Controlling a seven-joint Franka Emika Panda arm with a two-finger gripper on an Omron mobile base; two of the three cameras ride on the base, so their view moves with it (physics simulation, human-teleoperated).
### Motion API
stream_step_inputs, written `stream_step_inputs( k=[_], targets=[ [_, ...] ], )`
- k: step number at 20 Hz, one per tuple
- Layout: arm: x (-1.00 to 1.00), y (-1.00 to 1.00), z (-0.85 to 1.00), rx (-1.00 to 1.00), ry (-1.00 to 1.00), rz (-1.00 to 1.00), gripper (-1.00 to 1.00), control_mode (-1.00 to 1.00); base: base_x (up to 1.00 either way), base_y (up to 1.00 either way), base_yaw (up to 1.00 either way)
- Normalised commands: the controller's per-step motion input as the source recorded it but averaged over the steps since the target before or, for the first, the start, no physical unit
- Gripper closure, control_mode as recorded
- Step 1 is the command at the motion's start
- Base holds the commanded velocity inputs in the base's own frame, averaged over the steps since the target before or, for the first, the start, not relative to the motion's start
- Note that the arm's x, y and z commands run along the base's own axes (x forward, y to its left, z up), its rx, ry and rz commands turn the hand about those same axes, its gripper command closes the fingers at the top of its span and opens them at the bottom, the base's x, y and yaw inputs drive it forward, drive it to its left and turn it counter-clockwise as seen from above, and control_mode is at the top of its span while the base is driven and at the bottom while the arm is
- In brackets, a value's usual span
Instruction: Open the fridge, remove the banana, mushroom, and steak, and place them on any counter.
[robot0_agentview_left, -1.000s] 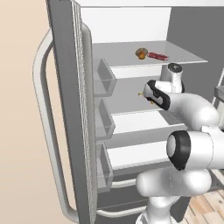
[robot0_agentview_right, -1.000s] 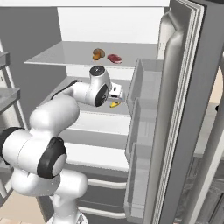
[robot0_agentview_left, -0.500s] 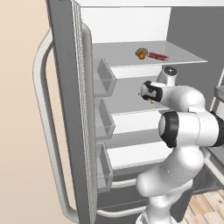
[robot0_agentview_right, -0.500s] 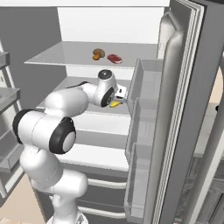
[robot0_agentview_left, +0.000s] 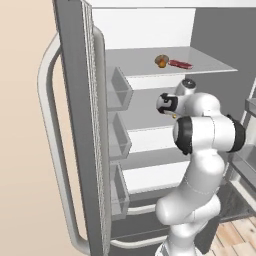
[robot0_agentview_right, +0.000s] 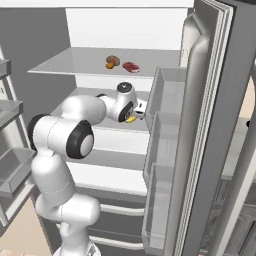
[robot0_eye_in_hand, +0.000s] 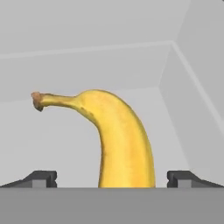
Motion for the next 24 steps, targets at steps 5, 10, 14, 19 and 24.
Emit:
stream_step_inputs(
  k=[5,10,14,19,24],
  targets=[
    [0.07,-0.21,-0.33,0.01,0.0,0.0,-1.0,-1.0,0.0,0.0,0.0],
    [0.04,0.0,-0.11,0.0,0.0,0.0,1.0,-1.0,0.0,0.0,0.0],
    [0.0,0.0,0.0,0.0,0.0,0.0,1.0,-1.0,0.0,0.0,0.0],
    [0.0,0.0,0.0,0.0,0.0,0.0,1.0,-1.0,0.0,0.0,0.0],
    [-0.5,0.01,0.0,-0.01,-0.05,0.0,1.0,-1.0,0.0,0.0,0.0]
  ],
)
